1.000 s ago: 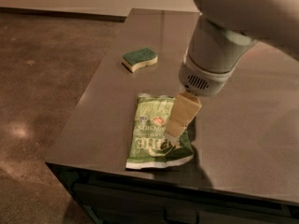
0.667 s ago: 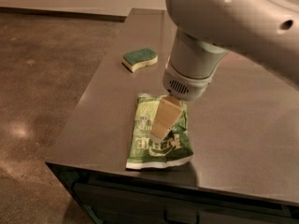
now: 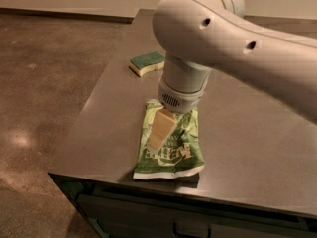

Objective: Move green jalapeno chip bag near blue plastic bottle

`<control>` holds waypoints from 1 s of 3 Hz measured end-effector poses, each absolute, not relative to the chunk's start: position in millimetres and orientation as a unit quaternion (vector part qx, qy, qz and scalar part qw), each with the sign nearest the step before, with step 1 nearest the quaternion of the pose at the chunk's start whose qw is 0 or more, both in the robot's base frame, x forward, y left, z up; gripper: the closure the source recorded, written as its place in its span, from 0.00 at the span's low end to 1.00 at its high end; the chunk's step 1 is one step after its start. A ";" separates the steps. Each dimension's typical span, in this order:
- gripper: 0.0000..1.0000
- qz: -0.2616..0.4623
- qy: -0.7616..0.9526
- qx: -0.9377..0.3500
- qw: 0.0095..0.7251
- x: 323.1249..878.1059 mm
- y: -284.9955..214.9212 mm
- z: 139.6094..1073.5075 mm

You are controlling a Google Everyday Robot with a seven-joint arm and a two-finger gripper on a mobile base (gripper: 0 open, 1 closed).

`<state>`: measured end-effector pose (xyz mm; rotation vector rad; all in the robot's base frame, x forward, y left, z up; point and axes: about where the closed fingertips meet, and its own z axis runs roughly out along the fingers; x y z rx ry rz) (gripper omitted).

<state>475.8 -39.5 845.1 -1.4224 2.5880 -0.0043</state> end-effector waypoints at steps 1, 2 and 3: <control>0.00 -0.005 0.870 -0.485 0.092 483.6 -37.3 839.4; 0.16 -0.009 0.868 -0.488 0.087 493.2 -40.7 836.5; 0.39 -0.009 0.867 -0.490 0.087 498.1 -48.8 836.2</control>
Offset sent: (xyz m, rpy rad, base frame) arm 0.0310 -0.0061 -0.0122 -0.0325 0.0110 0.0227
